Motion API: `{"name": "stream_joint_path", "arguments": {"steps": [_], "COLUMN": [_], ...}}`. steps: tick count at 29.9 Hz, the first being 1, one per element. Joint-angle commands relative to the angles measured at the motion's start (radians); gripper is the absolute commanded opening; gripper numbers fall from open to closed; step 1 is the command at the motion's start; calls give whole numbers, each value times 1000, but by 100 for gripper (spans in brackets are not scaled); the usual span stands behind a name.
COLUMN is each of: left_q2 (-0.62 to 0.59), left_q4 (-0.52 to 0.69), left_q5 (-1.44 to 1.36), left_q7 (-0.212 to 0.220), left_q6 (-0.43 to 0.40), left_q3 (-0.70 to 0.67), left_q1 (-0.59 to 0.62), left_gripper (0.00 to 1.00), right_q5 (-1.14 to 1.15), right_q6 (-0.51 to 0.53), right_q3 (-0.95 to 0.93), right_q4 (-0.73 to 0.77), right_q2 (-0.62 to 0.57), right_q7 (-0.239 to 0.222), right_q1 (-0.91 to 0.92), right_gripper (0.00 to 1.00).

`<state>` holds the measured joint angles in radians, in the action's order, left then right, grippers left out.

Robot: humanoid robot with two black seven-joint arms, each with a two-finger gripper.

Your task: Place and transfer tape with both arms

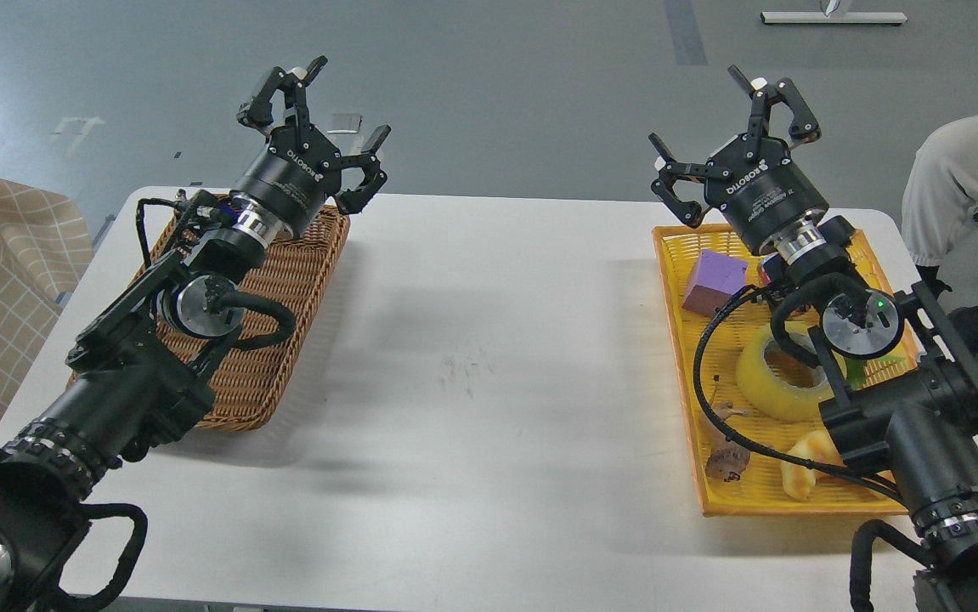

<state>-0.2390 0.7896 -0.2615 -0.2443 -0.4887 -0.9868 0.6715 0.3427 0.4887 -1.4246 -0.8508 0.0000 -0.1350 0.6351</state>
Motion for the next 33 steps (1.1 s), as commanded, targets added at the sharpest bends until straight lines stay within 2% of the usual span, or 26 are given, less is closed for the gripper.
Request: {"name": "stream_joint_path", "arguments": {"steps": [1,33], "left_q2": [3,3], "left_q4": [0,-1], "left_q5": [-1,1], "left_q7": [-1,2], "left_q6": [0,0], "left_q3": [3,2], "left_q1": [-3,7], "left_gripper": [98,98], "right_q5": [-1,1], "right_q6": [0,0], "right_q3": [-2,-5], "right_q4": [-1,-1], "right_q2": [0,0], "right_q7": [0,5], "right_q1": [0,0], "right_gripper": [100,100]}}
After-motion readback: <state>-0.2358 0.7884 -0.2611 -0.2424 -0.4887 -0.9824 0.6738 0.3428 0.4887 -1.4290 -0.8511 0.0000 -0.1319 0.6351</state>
